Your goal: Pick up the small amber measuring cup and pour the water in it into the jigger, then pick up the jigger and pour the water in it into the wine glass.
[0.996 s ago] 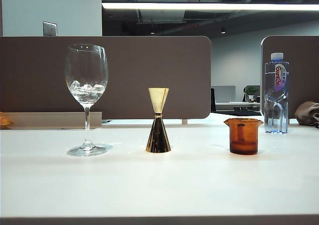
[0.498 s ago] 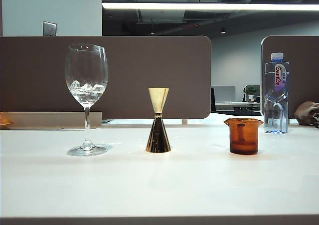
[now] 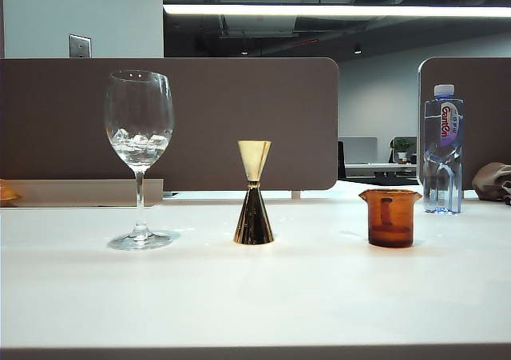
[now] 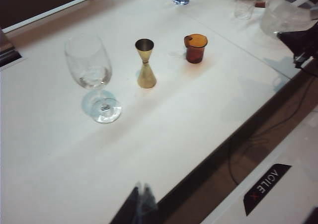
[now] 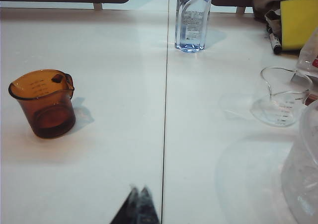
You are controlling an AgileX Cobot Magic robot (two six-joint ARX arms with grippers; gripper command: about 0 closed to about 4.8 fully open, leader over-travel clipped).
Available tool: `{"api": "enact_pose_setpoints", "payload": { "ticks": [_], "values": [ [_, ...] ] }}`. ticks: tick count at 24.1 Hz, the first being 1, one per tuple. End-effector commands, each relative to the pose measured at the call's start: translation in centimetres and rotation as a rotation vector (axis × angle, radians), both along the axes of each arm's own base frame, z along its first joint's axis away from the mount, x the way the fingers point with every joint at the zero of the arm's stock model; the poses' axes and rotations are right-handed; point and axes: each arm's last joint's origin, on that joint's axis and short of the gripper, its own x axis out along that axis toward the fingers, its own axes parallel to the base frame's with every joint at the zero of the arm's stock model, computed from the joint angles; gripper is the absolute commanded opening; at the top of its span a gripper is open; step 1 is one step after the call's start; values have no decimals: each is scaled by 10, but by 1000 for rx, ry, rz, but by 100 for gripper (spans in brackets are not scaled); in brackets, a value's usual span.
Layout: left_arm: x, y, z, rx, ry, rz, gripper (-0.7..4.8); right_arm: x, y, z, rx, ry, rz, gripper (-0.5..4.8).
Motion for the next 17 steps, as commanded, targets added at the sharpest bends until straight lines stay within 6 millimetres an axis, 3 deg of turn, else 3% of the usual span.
{"api": "enact_pose_setpoints", "payload": {
  "ticks": [1, 17],
  "values": [
    [-2, 1, 0, 0, -6, 35, -2, 0, 0, -2, 0, -1, -1, 4],
    [-3, 0, 0, -33, 18, 92, -2, 0, 0, -2, 0, -1, -1, 4]
  ]
}}
